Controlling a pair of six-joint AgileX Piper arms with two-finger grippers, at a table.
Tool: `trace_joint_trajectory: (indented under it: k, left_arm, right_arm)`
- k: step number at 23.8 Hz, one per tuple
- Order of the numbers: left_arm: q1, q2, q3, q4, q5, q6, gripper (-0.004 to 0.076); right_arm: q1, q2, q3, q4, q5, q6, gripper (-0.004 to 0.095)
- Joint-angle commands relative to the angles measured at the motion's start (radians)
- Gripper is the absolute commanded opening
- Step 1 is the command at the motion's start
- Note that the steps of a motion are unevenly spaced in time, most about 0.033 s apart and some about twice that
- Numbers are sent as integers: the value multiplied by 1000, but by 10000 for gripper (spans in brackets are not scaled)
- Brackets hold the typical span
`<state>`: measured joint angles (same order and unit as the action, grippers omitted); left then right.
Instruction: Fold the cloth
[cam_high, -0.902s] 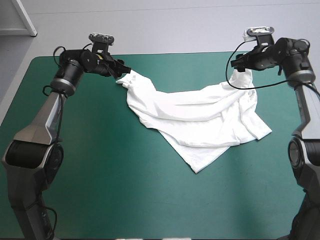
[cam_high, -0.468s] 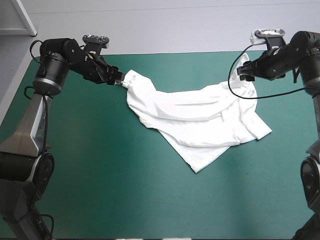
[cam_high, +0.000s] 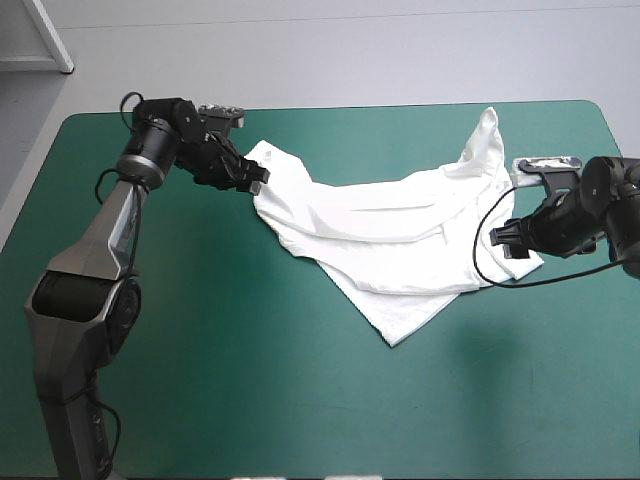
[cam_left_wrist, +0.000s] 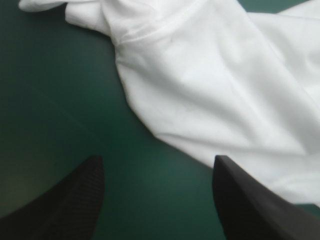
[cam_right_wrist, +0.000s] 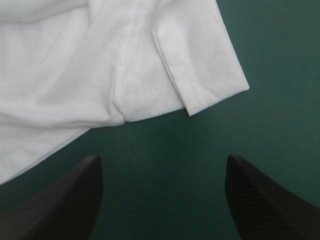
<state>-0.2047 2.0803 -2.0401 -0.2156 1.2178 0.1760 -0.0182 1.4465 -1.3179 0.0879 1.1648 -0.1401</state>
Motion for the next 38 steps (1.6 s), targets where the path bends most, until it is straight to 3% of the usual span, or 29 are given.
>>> trace_joint_trajectory:
  k: [1,9,14,17,18,19,22,33,35,37,38]
  left_arm:
    - [-8,6,-29,-23,-91,-16,458]
    - [-8,114,-29,-29,-210,-24,458]
    - [-8,157,-29,-62,-225,-22,447]
    - [-9,159,-29,-80,-214,-24,354]
    - [-14,157,-31,-78,-203,-24,285]
    - [-18,157,-31,-73,-174,-24,162]
    - [-26,157,-31,-57,-144,-14,-8]
    - [-26,40,-35,41,-102,-16,-8]
    - [-26,37,-35,39,-76,-20,-8]
    - [-26,37,-35,35,-43,-22,-8]
    - [-26,37,-35,35,-35,-22,-8]
  right_arm:
    - [0,-84,29,-34,-32,25,646]
    - [0,-106,83,-42,-73,27,646]
    - [0,-103,118,-99,-120,72,646]
    - [0,-88,140,-157,-168,121,646]
    - [0,-81,150,-176,-188,130,646]
    - [0,-54,167,-194,-226,148,646]
    - [0,10,169,-194,-259,146,646]
    - [0,296,169,-163,-456,101,645]
    - [0,311,169,-116,-475,60,593]
    - [0,313,169,-70,-504,25,414]
    - [0,313,169,-55,-517,9,268]
